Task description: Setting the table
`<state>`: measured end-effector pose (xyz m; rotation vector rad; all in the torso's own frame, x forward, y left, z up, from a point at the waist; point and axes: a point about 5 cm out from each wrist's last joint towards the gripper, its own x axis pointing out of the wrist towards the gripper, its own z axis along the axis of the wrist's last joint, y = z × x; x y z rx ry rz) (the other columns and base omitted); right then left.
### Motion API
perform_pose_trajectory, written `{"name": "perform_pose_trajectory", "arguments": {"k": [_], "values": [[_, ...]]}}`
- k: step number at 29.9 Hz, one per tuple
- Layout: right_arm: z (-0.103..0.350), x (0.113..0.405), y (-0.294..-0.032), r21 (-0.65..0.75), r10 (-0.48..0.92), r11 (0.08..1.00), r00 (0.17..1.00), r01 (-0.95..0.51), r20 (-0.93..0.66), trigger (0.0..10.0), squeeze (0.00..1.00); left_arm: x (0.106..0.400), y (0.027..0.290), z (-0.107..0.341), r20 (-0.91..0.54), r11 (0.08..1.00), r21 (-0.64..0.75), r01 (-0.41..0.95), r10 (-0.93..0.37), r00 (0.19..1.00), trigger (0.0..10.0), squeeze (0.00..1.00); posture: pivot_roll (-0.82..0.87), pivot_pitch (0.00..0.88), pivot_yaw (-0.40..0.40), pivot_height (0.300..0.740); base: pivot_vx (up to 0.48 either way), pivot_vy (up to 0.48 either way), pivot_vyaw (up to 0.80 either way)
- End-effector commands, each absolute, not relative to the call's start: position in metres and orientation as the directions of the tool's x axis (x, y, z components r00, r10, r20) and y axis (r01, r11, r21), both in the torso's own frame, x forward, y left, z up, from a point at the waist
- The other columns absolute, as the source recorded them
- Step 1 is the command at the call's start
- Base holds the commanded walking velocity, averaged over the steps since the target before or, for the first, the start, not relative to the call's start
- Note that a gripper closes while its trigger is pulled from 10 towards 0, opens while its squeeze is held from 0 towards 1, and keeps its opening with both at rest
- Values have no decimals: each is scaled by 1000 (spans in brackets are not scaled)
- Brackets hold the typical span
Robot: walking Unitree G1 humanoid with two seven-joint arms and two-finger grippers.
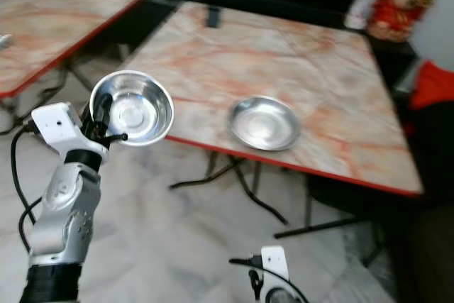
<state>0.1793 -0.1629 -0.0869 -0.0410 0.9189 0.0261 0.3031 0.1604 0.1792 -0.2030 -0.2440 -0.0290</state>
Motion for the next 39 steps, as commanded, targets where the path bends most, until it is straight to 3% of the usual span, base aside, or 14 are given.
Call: {"name": "perform_pose_trajectory", "arguments": {"k": [1,6,26,30,39], "values": [[-88,178,-159,-11,10,999,603,-31,-798,10000,0,304,167,184,253,989,-140,52,-15,967,10000,0,79,0,-97,740,0,-240,-788],[-88,179,-158,-12,9,999,604,-30,-797,10000,0,306,171,182,230,995,-90,39,-18,973,10000,0,80,0,-97,740,0,0,-788],[-87,179,-159,-25,17,998,611,-61,-792,10000,0,308,179,175,179,998,-30,-58,62,982,10000,0,80,0,-101,740,13,0,0],[-87,178,-158,-15,16,999,608,-46,-794,10000,0,306,178,175,178,996,86,-12,-4,984,10000,0,73,0,-102,740,264,0,0],[-88,177,-159,-18,13,999,607,-45,-795,10000,0,287,198,178,192,995,99,17,-35,981,10000,0,78,0,-102,740,267,0,0]]}}
